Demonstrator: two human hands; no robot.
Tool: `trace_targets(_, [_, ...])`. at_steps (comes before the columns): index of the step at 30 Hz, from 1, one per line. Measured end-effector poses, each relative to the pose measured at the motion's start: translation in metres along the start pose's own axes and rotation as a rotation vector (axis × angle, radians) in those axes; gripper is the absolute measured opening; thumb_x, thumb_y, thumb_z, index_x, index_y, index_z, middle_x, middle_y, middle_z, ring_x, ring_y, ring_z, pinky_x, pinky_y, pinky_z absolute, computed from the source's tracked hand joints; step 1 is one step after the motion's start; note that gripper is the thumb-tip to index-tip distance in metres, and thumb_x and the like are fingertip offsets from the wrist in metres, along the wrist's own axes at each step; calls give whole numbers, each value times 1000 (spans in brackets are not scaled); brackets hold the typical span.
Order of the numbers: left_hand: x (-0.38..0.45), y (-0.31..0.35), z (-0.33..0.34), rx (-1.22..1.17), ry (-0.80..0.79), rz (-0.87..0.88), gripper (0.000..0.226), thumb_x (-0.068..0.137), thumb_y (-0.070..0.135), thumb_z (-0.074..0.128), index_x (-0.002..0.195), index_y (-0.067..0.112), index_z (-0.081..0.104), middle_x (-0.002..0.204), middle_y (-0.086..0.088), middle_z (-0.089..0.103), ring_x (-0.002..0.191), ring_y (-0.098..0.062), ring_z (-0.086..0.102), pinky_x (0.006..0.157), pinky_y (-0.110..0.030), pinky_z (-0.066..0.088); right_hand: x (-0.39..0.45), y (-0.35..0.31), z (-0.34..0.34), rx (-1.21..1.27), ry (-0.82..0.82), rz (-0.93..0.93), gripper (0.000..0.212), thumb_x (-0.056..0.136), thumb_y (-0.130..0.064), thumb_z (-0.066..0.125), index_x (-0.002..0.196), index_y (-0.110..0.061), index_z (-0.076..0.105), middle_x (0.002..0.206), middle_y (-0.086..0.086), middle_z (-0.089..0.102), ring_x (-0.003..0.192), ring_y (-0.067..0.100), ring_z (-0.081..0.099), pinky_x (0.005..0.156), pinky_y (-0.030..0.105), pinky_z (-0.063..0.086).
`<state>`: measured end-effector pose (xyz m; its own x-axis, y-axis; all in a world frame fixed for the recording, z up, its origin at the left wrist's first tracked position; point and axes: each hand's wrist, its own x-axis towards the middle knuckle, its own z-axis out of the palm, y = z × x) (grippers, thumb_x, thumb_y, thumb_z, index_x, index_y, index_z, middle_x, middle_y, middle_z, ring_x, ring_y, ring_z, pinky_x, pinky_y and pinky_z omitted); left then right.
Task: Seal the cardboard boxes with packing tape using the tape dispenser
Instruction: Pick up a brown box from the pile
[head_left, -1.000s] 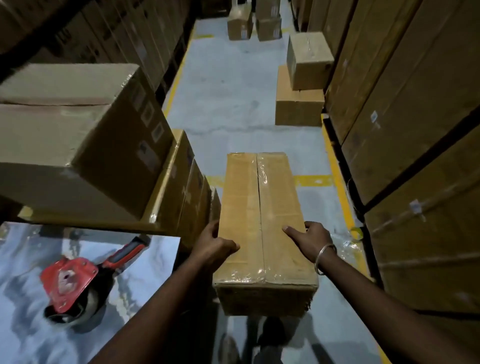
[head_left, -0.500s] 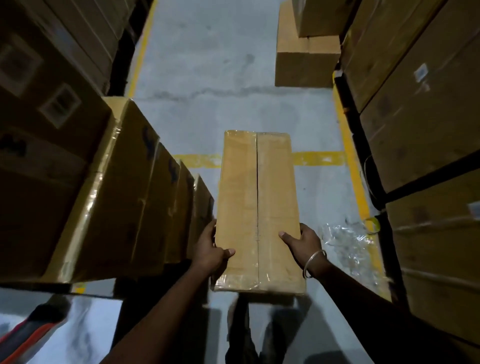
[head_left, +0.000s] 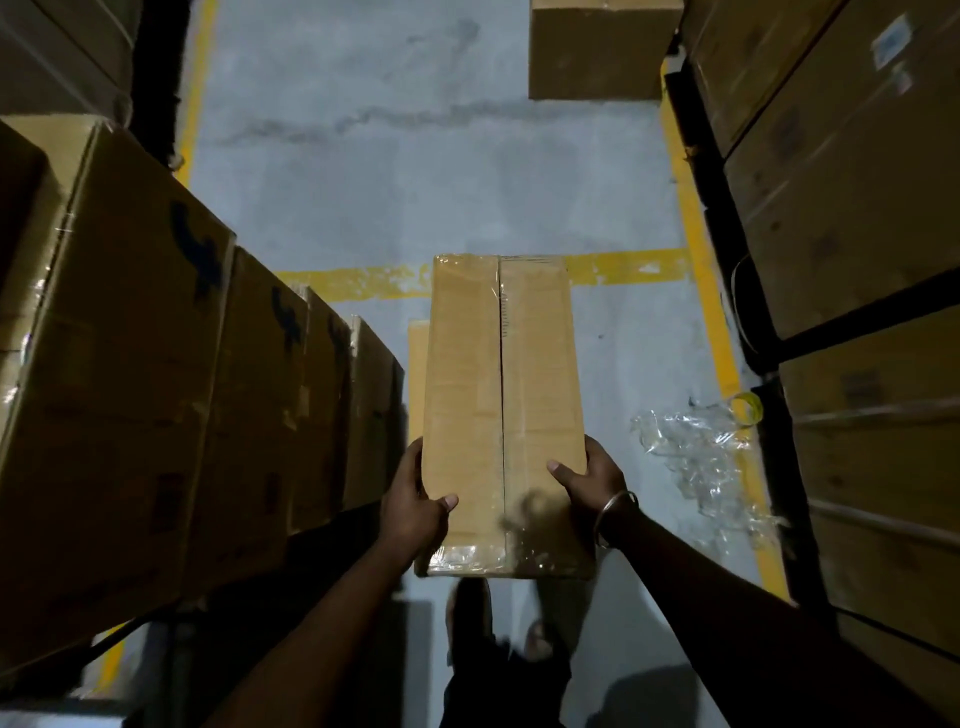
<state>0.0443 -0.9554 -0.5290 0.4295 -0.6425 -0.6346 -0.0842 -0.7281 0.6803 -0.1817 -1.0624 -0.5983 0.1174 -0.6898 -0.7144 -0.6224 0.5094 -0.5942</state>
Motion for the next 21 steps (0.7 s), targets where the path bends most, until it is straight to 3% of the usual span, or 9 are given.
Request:
trace_targets(6, [19, -33, 8, -44, 37, -20, 87, 82, -4, 74, 153, 25, 33, 147, 3, 51, 134, -18, 47, 112, -48, 40, 19, 14, 15, 68, 10, -60, 100, 62, -64, 68, 146, -13, 49, 139, 8, 61, 127, 29, 57, 109, 49, 46])
trace_targets(13, [58, -50, 11, -41, 13, 11, 87, 83, -6, 72, 154, 24, 31, 145, 4, 49, 133, -15, 46, 107, -36, 39, 43, 13, 32, 100, 40, -77, 106, 62, -68, 65, 149, -11, 44, 145, 10, 56, 132, 30, 53, 111, 49, 44])
trace_targets(18, [78, -72, 16, 2, 5, 4, 88, 83, -5, 71, 153, 29, 30, 141, 6, 51, 129, -13, 46, 102, -31, 37, 47, 17, 47, 5, 89, -87, 69, 81, -48, 72, 138, -13, 53, 125, 5, 67, 114, 25, 62, 96, 35, 49])
trace_targets(21, [81, -81, 18, 31, -4, -7, 92, 85, -2, 71, 156, 33, 24, 147, 5, 48, 134, -15, 43, 107, -34, 36, 52, 24, 54, -35, 133, -66, 56, 90, -33, 74, 139, -15, 53, 125, 3, 66, 112, 23, 61, 96, 35, 49])
